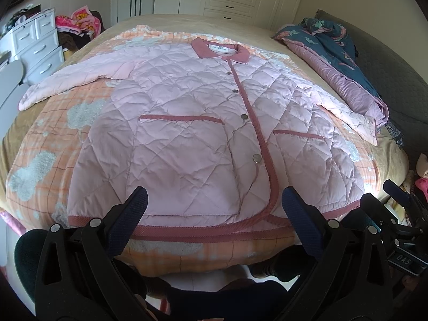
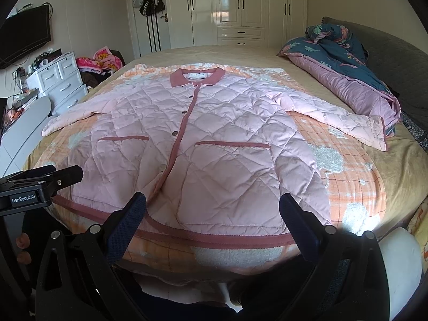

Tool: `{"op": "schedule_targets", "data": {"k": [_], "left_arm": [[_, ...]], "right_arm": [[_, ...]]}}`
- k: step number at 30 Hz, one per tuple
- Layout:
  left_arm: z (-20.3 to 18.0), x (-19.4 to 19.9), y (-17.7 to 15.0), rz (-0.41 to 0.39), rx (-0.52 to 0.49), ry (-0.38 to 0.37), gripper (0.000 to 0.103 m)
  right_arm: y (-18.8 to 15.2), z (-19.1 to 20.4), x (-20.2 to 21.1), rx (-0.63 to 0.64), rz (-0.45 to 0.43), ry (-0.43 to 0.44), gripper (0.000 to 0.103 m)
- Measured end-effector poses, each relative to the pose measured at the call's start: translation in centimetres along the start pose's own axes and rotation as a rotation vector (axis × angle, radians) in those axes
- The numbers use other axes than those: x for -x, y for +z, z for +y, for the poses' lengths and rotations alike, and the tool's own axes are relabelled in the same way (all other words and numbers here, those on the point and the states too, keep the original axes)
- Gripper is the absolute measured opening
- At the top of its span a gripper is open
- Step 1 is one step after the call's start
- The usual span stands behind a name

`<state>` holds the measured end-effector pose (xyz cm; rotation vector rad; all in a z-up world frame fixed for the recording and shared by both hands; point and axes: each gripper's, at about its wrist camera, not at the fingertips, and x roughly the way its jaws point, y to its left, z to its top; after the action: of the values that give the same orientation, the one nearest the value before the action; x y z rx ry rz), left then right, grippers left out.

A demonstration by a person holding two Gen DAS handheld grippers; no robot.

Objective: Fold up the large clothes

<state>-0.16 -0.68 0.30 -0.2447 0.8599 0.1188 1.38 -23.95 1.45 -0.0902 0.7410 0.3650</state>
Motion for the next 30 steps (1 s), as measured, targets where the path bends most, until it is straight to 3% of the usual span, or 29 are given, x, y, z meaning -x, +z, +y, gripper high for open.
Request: {"op": "schedule_targets", "data": {"k": [30], "left_arm": [[-0.19, 0.05, 0.33, 0.0, 0.001, -0.002, 0.094]], "right_arm": [[-0.1, -0.11, -0.36, -0.007, 0.009, 0.004, 0.099]]}}
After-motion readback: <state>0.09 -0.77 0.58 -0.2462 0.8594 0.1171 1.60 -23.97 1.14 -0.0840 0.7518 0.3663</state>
